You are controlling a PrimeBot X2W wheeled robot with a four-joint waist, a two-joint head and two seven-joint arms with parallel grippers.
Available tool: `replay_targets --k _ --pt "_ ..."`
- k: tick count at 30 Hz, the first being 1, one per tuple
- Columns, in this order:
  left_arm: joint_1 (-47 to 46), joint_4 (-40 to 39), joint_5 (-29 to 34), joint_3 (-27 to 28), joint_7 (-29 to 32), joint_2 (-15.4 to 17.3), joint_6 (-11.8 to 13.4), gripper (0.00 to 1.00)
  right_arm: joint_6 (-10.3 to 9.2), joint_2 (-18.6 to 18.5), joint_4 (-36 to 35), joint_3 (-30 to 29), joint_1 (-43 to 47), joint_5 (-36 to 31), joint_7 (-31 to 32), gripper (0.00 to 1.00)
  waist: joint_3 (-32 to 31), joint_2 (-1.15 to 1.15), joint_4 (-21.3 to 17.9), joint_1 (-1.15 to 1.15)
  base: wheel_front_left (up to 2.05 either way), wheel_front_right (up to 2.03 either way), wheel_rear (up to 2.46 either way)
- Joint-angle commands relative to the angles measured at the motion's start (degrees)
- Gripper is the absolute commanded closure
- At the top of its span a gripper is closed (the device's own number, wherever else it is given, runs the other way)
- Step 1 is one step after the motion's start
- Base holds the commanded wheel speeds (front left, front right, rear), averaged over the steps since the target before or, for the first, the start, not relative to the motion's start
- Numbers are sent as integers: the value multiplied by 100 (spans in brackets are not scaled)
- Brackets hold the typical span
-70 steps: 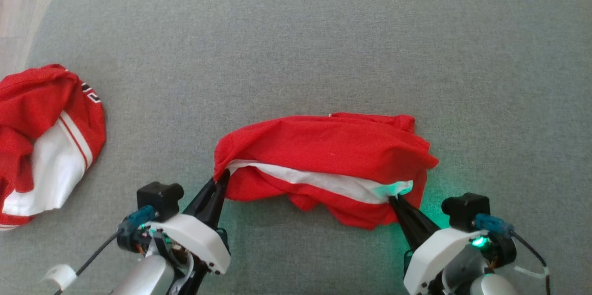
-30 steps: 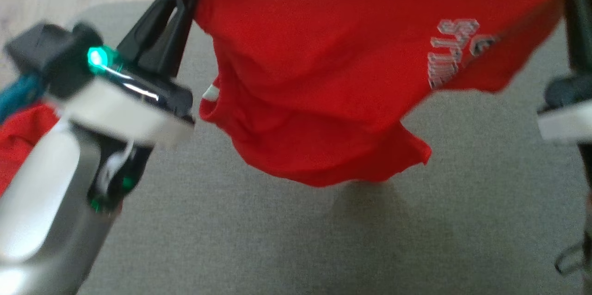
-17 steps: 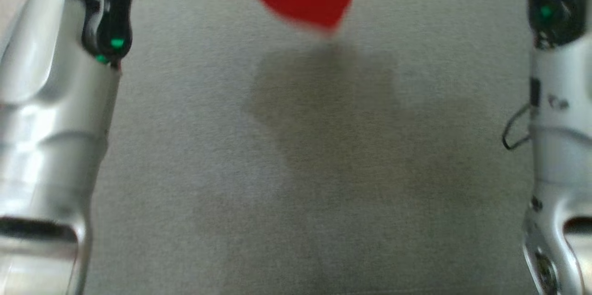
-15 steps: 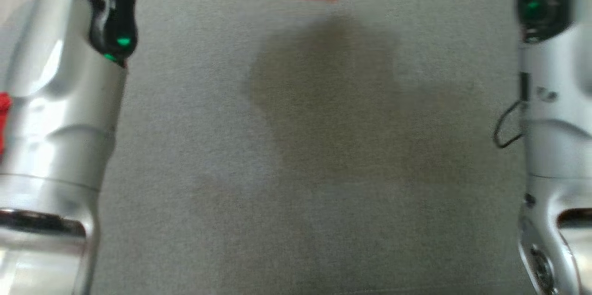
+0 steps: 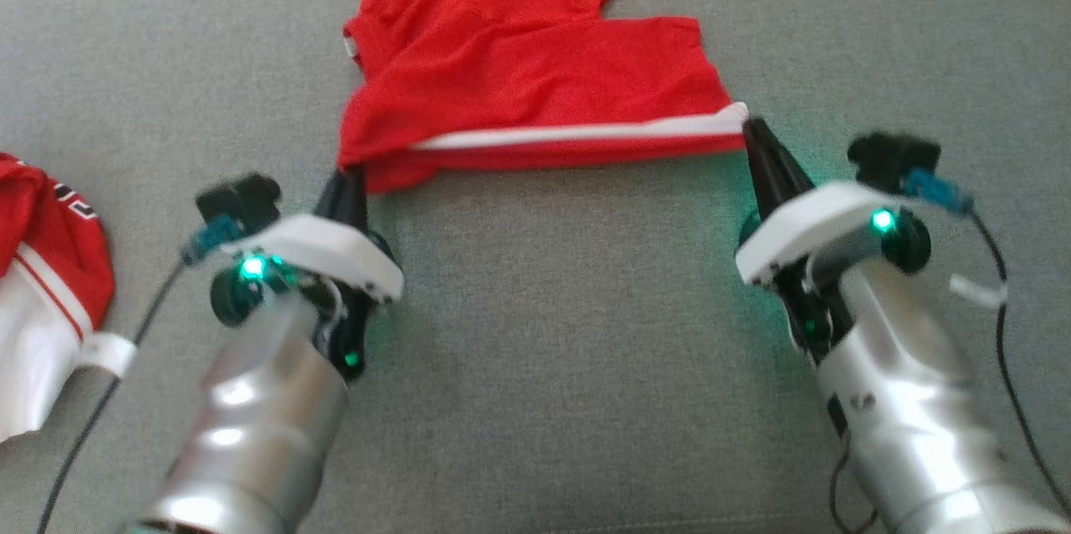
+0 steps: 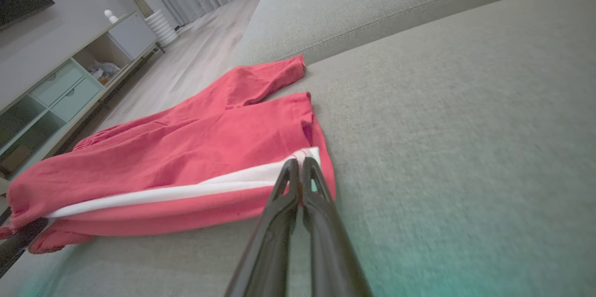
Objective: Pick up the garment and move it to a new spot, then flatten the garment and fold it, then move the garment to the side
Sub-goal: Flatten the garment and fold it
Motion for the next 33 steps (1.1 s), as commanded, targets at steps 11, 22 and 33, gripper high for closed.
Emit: replay_targets --k 11,22,33 --pt "1848 -2250 325 -524 -309 823 99 100 -6 -410 -2440 -649 2276 -429 -193 100 -645 0 222 -1 0 0 0" --pt "4542 -7341 337 -599 959 2067 1788 100 -6 -29 -7083 -1935 5098 -1272 2326 100 -1007 0 210 -1 0 0 0" --pt "4685 -8230 -207 -804 1878 2143 1884 100 -6 -22 -7272 -2159 4578 -1223 3170 100 -768 0 430 -1 0 0 0"
